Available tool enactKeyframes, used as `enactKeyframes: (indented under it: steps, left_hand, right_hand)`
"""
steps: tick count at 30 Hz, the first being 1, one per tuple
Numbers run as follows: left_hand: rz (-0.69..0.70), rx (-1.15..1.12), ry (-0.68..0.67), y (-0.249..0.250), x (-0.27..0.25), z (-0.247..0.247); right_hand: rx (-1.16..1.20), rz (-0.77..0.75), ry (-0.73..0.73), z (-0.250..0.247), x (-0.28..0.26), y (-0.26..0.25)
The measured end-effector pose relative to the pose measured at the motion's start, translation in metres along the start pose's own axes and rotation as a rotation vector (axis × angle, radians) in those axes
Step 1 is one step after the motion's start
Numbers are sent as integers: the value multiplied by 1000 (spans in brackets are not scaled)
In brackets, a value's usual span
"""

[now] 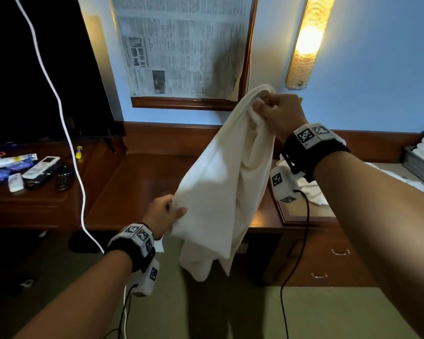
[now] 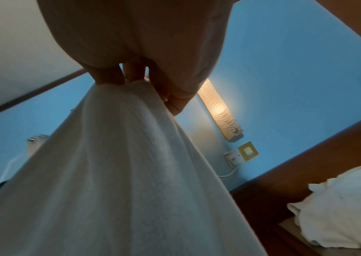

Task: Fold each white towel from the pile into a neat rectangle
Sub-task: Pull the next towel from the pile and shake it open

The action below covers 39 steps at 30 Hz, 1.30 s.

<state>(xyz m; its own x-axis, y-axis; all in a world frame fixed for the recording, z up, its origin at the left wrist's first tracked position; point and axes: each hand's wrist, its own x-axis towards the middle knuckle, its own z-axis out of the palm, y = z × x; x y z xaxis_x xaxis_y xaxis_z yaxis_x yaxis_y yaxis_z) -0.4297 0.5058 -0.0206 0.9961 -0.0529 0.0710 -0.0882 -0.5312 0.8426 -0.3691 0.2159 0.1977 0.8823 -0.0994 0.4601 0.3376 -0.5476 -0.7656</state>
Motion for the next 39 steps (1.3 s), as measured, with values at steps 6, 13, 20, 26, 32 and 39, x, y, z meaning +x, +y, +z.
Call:
enactKeyframes:
  steps: [6,13,20,26,32,39]
  left_hand:
    - [-3,-84,193,4,-12,-26]
    - [12,726,123,18,-16,-29]
    - [-6,679,62,22,-13,-26]
    - [750,633,220,32,-26,-17]
    - [636,1079,72,26,-20,-20]
    - [162,1039,-279,24,-27,-27]
  right_hand:
    - [-126,119,18,-5,-7,42]
    - [-265,137,-20,-5,-15,63]
    - [-376,189,3,-16,-18,77]
    - [-391,420,108,-36,-21,89]
    - [-352,468,67,-26,-24,87]
    - [-364,492,59,-11,-28,89]
